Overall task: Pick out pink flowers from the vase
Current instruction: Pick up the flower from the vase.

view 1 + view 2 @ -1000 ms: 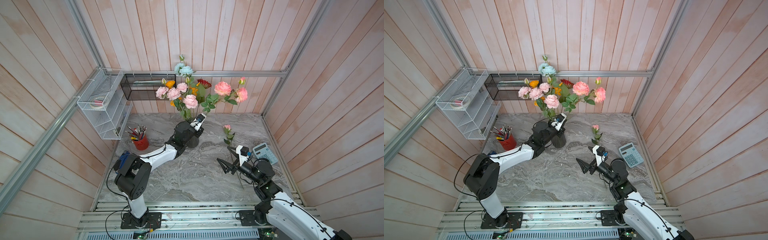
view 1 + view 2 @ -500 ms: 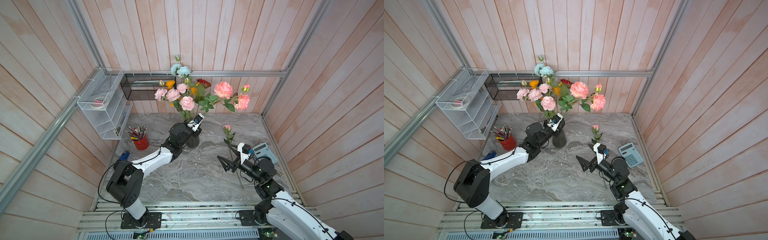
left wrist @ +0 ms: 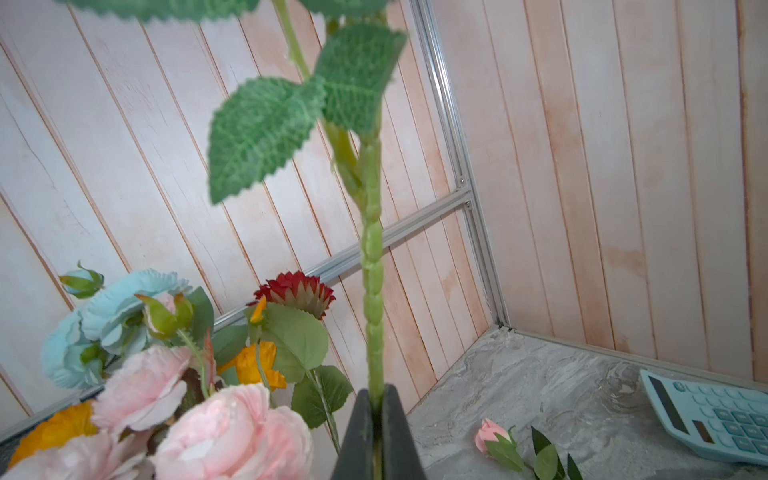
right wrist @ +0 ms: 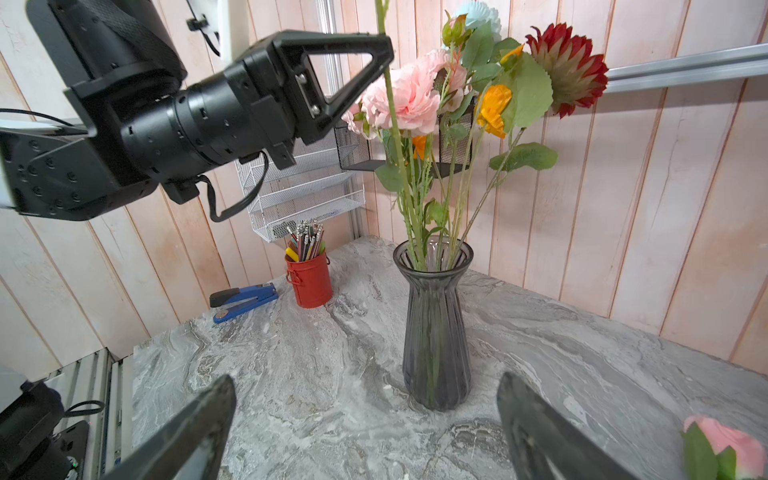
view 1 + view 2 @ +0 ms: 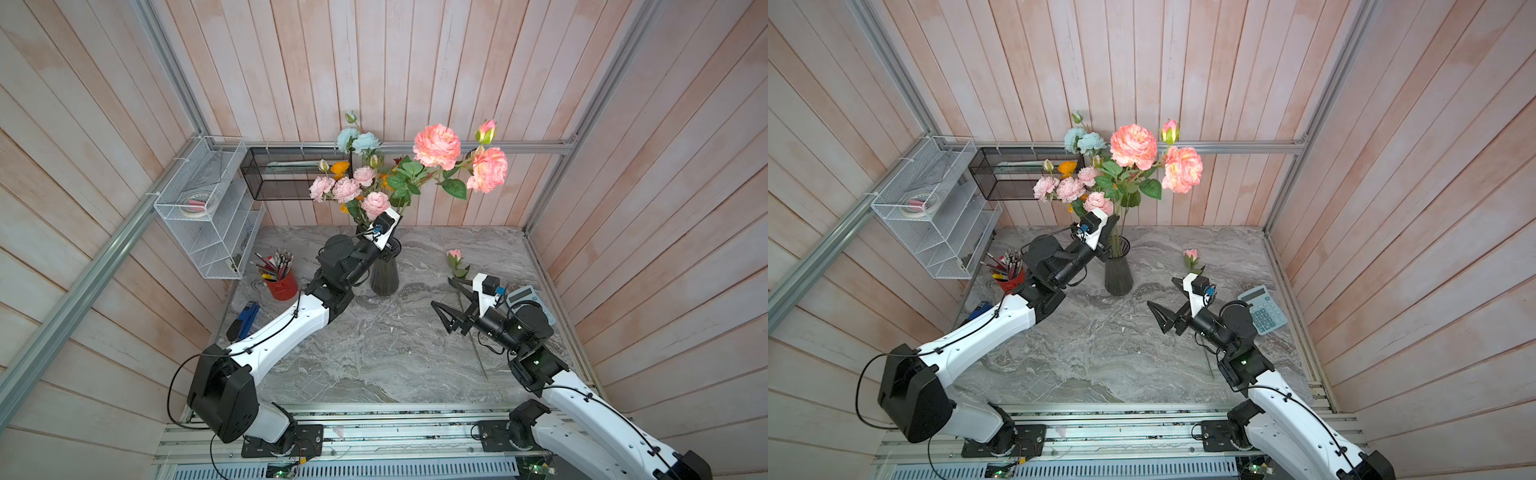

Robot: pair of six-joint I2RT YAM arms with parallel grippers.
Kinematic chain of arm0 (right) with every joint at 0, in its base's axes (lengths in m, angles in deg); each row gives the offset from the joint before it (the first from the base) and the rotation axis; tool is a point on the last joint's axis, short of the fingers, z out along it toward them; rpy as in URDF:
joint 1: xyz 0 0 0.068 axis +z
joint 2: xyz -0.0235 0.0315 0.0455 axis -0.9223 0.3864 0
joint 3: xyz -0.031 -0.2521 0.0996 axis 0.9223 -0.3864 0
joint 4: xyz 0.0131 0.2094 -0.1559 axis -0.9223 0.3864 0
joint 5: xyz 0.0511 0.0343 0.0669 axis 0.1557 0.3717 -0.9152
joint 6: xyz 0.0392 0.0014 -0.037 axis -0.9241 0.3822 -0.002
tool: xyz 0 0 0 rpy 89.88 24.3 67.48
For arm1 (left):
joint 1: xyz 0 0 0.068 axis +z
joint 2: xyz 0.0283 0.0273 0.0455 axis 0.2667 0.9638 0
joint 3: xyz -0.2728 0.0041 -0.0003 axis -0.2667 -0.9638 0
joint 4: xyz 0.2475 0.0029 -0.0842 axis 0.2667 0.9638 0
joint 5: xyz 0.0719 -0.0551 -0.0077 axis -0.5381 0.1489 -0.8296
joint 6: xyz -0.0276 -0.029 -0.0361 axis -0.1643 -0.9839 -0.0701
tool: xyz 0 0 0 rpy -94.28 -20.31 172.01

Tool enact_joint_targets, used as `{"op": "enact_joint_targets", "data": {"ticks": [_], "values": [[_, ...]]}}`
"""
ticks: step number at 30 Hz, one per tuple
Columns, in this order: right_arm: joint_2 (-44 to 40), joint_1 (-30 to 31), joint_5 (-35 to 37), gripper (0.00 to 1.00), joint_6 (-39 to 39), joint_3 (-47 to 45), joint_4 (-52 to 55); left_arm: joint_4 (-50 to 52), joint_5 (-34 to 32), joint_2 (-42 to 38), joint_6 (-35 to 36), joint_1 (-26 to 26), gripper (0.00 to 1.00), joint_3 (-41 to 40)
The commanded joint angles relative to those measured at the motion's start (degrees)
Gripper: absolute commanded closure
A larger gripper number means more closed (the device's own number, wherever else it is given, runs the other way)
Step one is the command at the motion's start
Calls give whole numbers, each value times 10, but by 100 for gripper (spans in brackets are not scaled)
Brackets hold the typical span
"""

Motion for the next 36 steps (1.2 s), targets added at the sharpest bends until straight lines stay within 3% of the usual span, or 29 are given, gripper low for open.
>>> {"op": "enact_joint_targets", "data": {"ticks": [1, 10, 16, 26, 36], "values": [[14, 5, -9, 2, 7, 32, 22, 18, 17, -36, -34, -2, 100, 26], [27, 12, -22, 3, 9, 67, 48, 61, 36, -108, -139, -3, 100, 34], [10, 13, -24, 3, 31, 89, 93, 79, 104, -134, -229, -4, 100, -6], [2, 13, -28, 10, 51, 99, 125, 73, 199, -139, -184, -58, 100, -109], [27, 12, -85, 29, 60, 114, 132, 47, 222, -131, -197, -66, 100, -152]]}}
